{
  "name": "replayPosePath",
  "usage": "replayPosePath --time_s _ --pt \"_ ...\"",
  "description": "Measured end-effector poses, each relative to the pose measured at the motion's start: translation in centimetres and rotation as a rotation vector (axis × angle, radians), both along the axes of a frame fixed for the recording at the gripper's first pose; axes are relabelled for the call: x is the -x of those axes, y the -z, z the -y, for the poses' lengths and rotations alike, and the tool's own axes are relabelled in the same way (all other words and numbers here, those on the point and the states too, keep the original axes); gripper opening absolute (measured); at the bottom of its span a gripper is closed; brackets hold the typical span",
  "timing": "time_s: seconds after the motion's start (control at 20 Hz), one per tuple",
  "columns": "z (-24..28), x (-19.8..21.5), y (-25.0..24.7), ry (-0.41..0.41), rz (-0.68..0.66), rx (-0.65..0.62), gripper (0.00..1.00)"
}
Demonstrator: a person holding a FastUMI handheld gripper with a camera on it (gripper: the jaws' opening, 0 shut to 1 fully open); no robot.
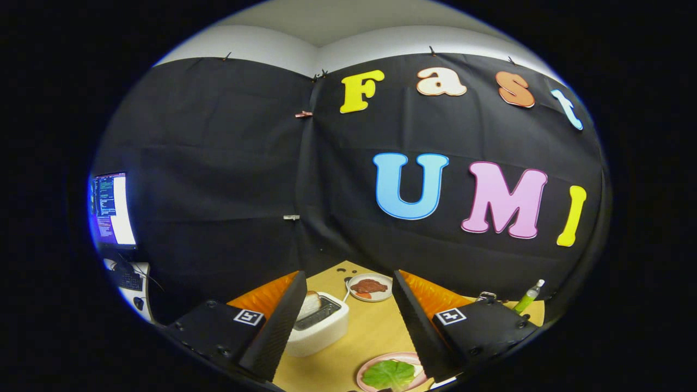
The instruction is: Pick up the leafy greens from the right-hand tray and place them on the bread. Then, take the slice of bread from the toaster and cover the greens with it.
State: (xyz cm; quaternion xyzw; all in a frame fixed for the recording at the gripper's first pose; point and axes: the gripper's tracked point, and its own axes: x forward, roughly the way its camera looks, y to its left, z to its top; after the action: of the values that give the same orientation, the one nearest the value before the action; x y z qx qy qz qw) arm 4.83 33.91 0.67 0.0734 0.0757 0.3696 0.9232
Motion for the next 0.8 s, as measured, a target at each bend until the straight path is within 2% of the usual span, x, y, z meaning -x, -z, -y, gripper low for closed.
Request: replayPosePath --time_s 0.3,0.55,0.8 --pt "-7.4 0.8 2.7 -0.048 -0.111 0.02 0.98" --pt "-12.9 0.7 7.9 -0.078 -0.352 -0.012 0.98" --pt "-16.8 -1.4 12.8 -0.031 -0.56 -0.042 0.97"
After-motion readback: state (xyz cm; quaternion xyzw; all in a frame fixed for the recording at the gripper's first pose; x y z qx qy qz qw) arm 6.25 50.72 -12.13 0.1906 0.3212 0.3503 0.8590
